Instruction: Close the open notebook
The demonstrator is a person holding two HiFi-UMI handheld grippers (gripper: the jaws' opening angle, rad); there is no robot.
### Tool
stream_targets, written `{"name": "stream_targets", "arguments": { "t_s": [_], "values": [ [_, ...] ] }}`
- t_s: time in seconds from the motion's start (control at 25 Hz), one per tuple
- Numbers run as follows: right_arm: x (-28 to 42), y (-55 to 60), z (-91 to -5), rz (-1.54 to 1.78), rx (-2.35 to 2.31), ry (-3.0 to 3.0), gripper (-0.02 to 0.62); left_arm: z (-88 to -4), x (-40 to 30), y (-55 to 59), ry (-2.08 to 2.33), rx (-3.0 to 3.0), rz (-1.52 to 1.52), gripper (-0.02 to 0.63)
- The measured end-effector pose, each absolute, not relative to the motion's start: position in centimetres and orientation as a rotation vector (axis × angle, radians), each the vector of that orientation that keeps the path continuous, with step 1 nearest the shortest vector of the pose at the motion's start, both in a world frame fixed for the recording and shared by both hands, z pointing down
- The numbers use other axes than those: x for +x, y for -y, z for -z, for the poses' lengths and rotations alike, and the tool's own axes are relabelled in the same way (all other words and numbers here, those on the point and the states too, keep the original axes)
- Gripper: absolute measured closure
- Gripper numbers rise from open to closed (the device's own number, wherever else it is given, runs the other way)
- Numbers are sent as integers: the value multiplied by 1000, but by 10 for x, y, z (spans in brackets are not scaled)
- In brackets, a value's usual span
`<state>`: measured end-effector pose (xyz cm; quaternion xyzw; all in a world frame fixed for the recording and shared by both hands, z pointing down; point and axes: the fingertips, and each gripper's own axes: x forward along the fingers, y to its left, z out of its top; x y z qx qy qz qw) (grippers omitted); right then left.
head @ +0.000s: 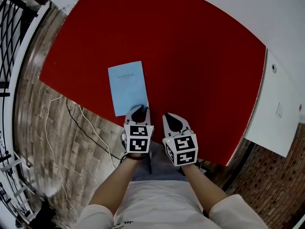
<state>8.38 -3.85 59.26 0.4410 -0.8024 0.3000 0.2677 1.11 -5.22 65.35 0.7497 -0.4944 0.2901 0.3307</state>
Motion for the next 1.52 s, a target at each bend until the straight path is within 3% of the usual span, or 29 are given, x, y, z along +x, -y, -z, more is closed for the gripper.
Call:
{"name": "stream_targets", "arguments": {
  "t_s": [1.52],
  "values": [
    [76, 34, -598, -821, 1152, 2176, 589, -651, 20, 53, 1193, 1991, -701, 492]
  ]
}}
